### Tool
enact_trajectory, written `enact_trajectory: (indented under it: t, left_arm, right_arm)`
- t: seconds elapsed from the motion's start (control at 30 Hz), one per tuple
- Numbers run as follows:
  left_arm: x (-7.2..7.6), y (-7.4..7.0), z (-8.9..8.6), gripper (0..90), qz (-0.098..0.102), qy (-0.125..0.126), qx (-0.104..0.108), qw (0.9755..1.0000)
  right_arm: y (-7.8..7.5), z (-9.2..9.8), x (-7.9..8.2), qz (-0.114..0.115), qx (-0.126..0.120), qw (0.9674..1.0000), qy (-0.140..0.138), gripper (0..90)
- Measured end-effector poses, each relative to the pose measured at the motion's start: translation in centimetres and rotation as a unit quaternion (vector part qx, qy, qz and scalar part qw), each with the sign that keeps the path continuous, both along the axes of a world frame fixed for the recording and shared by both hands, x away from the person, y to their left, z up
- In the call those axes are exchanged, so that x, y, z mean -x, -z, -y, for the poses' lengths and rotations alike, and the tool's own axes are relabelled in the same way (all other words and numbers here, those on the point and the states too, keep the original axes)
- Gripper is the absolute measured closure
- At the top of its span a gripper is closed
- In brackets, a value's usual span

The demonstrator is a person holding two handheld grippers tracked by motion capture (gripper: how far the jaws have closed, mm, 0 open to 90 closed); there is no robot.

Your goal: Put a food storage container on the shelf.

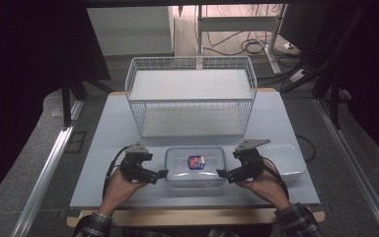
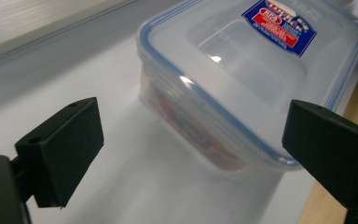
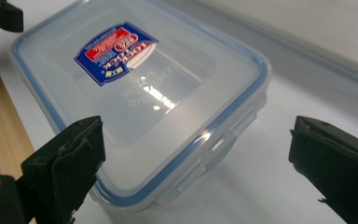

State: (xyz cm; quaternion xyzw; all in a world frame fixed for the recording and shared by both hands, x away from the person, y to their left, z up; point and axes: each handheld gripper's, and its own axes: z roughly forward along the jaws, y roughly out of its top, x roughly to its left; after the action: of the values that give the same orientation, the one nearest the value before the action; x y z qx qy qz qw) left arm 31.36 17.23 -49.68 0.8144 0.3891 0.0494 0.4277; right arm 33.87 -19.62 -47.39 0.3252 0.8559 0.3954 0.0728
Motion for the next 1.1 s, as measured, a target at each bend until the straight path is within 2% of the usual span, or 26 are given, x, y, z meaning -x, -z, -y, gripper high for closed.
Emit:
enact_trajectory:
  t: [0.07,0.1,0.17,0.23,0.27,0.3,0.33,0.37,0.4,0.43,0.53,0.57,0.6,0.63,0.67,0.7,0.73,0.77,0.8,0.83,0.9,0.93,0.97,1.0,1.1]
  left_arm:
    - [-0.2,0.1,0.1,7.5,-0.002,0.001,0.001,1.0000]
    - [-0.8,0.2,0.3,7.6,-0.012,0.005,0.013,0.9998]
    - [-1.3,0.5,0.7,7.9,-0.026,0.012,0.021,0.9994]
    - [-1.8,0.9,1.2,6.5,-0.044,0.026,0.033,0.9981]
    - [-1.8,0.9,1.2,5.2,-0.044,0.026,0.033,0.9981]
    - [-2.3,1.4,1.5,4.9,-0.067,0.039,0.054,0.9955]
    - [-2.3,1.4,1.5,4.4,-0.067,0.039,0.054,0.9955]
    - [-2.7,1.9,1.9,3.1,-0.093,0.057,0.066,0.9918]
    - [-2.7,1.9,1.9,1.5,-0.093,0.057,0.066,0.9918]
    - [-2.8,2.5,2.3,0.0,-0.118,0.065,0.081,0.9875]
    - [-2.7,2.5,2.1,2.1,-0.121,0.065,0.084,0.9870]
    - [-2.2,2.1,1.8,5.6,-0.115,0.063,0.079,0.9882]
    - [-2.2,2.1,1.8,9.5,-0.115,0.063,0.079,0.9882]
    - [-1.9,2.0,1.4,9.5,-0.115,0.062,0.084,0.9878]
    - [-1.8,2.3,0.8,16.1,-0.135,0.060,0.108,0.9831]
    - [-1.7,2.5,0.5,19.1,-0.144,0.060,0.118,0.9806]
    - [-1.7,2.5,0.5,21.7,-0.144,0.060,0.118,0.9806]
    - [-1.4,2.5,0.1,24.7,-0.145,0.058,0.129,0.9792]
    - [-1.4,2.5,0.1,28.6,-0.145,0.058,0.129,0.9792]
    - [-1.1,2.3,-0.4,34.1,-0.147,0.047,0.145,0.9773]
    - [-0.7,2.1,-0.7,40.7,-0.143,0.046,0.152,0.9769]
    - [-0.7,2.1,-0.7,42.2,-0.143,0.046,0.152,0.9769]
    - [-0.4,2.0,-0.7,43.3,-0.145,0.035,0.157,0.9762]
    - [-0.3,1.9,-0.7,44.6,-0.148,0.028,0.159,0.9756]
    - [-0.1,1.7,-0.8,48.6,-0.137,0.024,0.163,0.9768]
  right_arm:
    - [0.1,-0.1,-0.2,-0.007,-0.003,1.0000,0.000,5.4]
    - [0.3,-0.2,-0.6,-0.021,-0.012,0.9997,-0.006,6.3]
    - [0.6,-0.4,-1.1,-0.037,-0.012,0.9992,-0.006,6.6]
    - [1.0,-0.5,-1.5,-0.058,-0.027,0.9979,-0.010,6.7]
    - [1.3,-0.6,-1.7,-0.072,-0.036,0.9967,-0.010,6.3]
    - [1.5,-0.6,-1.9,-0.085,-0.044,0.9953,-0.013,5.4]
    - [1.5,-0.6,-1.9,-0.085,-0.044,0.9953,-0.013,5.4]
    - [2.0,-0.7,-2.2,-0.111,-0.054,0.9922,-0.017,4.1]
    - [2.0,-0.7,-2.2,-0.111,-0.054,0.9922,-0.017,4.1]
    - [2.4,-0.8,-2.4,-0.134,-0.065,0.9886,-0.020,2.7]
    - [2.6,-0.9,-2.4,-0.141,-0.067,0.9876,-0.018,2.7]
    - [2.3,-0.7,-2.4,-0.147,-0.064,0.9869,-0.017,6.9]
    - [2.3,-0.7,-2.4,-0.147,-0.064,0.9869,-0.017,6.9]
    - [2.3,-0.6,-2.4,-0.154,-0.066,0.9858,-0.015,9.1]
    - [2.3,-0.1,-2.4,-0.172,-0.081,0.9817,-0.008,14.6]
    - [2.3,0.1,-2.4,-0.181,-0.085,0.9797,-0.006,16.4]
    - [2.3,0.3,-2.4,-0.190,-0.089,0.9777,-0.005,18.1]
    - [2.3,0.4,-2.3,-0.191,-0.091,0.9774,-0.006,19.8]
    - [2.3,0.4,-2.3,-0.191,-0.091,0.9774,-0.006,19.8]
    - [1.9,0.8,-1.9,-0.192,-0.092,0.9771,-0.004,27.1]
    - [1.6,1.3,-1.6,-0.190,-0.106,0.9761,0.003,35.0]
    - [1.6,1.3,-1.6,-0.190,-0.106,0.9761,0.003,35.0]
    - [1.5,1.6,-1.5,-0.196,-0.118,0.9734,0.009,38.8]
    - [1.5,1.7,-1.5,-0.200,-0.121,0.9722,0.012,40.4]
    - [1.4,2.3,-1.3,-0.212,-0.140,0.9670,0.021,48.6]
